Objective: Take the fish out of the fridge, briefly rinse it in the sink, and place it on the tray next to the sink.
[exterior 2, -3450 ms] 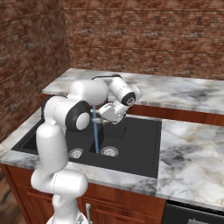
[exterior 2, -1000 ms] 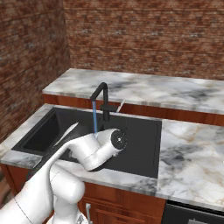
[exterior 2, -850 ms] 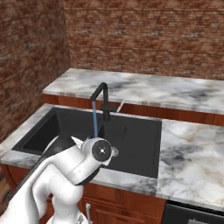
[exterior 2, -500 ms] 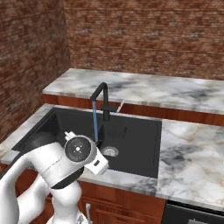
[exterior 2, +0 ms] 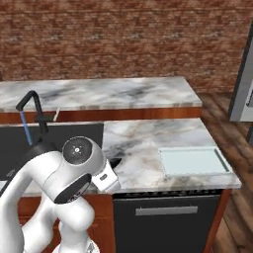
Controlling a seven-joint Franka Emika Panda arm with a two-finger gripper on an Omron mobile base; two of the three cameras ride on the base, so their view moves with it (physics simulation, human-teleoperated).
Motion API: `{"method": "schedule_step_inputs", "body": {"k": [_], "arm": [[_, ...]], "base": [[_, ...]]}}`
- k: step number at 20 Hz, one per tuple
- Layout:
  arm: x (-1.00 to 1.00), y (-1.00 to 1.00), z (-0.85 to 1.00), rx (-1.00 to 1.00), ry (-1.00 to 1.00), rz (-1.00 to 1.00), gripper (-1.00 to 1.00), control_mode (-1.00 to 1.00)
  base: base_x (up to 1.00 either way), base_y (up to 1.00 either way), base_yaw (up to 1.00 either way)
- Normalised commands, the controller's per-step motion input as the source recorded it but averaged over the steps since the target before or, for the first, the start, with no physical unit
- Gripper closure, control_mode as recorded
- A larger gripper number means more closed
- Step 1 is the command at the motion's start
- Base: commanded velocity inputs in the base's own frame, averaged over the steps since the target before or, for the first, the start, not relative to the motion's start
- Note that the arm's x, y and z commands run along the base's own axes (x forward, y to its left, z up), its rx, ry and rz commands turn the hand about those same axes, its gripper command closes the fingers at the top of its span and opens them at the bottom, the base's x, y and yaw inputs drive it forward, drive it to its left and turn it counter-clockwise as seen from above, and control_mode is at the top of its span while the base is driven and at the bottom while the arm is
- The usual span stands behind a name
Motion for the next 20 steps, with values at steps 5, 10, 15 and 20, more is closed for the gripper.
{"method": "schedule_step_inputs", "body": {"k": [5, 10, 15, 20], "arm": [[0.0, 0.0, 0.0, 0.0, 0.0, 0.0, 1.0, 1.0], [0.0, 0.0, 0.0, 0.0, 0.0, 0.0, 1.0, 1.0], [0.0, 0.0, 0.0, 0.0, 0.0, 0.0, 1.0, 1.0], [0.0, 0.0, 0.0, 0.0, 0.0, 0.0, 1.0, 1.0]], "base": [[0.34, -1.0, -0.48], [0.97, -0.31, -0.26], [1.0, 0.0, -0.15], [0.55, -0.4, -0.06]]}}
